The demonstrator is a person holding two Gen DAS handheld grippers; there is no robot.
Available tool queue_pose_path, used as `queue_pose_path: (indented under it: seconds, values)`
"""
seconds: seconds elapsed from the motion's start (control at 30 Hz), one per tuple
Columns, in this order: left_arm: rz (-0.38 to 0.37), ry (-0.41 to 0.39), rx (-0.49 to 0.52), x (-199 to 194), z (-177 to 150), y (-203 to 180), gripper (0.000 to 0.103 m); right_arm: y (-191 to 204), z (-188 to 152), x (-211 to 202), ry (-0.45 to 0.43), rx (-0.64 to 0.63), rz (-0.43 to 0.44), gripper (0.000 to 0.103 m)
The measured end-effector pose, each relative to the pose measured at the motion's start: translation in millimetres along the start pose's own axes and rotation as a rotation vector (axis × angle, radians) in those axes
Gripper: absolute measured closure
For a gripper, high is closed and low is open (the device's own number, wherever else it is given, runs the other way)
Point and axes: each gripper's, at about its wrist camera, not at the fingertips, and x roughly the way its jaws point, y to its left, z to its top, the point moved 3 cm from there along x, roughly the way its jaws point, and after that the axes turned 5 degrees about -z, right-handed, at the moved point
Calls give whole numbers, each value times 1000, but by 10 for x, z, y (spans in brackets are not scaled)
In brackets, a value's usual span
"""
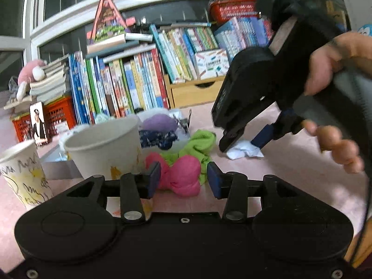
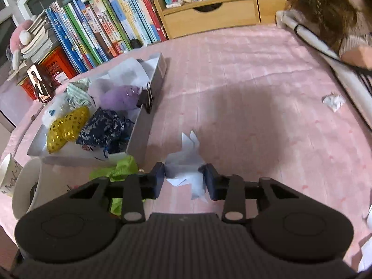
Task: Organize soft objects
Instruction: 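Lift and carry the sock bundle and tissue paper over the white tray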
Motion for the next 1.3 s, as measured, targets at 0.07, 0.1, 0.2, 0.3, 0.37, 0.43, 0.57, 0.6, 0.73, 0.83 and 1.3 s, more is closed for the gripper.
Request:
queue_pose_path:
  seconds: [0.07,0.1,0.2,0.3,0.37,0.43,0.57,0.6,0.73,0.83,1.3]
  values:
    - [-2,24,-9,52,9,19,70,-31,-5,-2,4,18,10,60]
    - [-3,16,-17,52,13,34,75,-44,-6,-4,6,27,14,60]
    - [-25,24,-16,57,12,46,80,-60,-15,-12,7,40,18,61]
    - [-47,29,-36,20,4,82,81,-52,-34,-24,6,43,21,61]
    - [-74,34,-44,-17,13,109,82,-56,-49,-47,3,44,23,61]
    - [-106,37,-46,-95,6,113,82,-70,-54,-72,-4,47,21,61]
    - [-176,30,-11,-322,-49,64,82,-121,-51,-118,-17,61,15,61]
    - [-188,26,0,-371,-65,49,81,-129,-54,-123,-19,65,15,61]
    - [-183,-10,24,-469,-93,31,73,-145,-84,-144,-20,65,16,61]
    - [-138,-18,41,-404,-70,22,43,-126,-108,-149,-11,56,29,61]
    - [-198,114,-61,25,-120,95,33,134,-229,-152,55,-73,138,60]
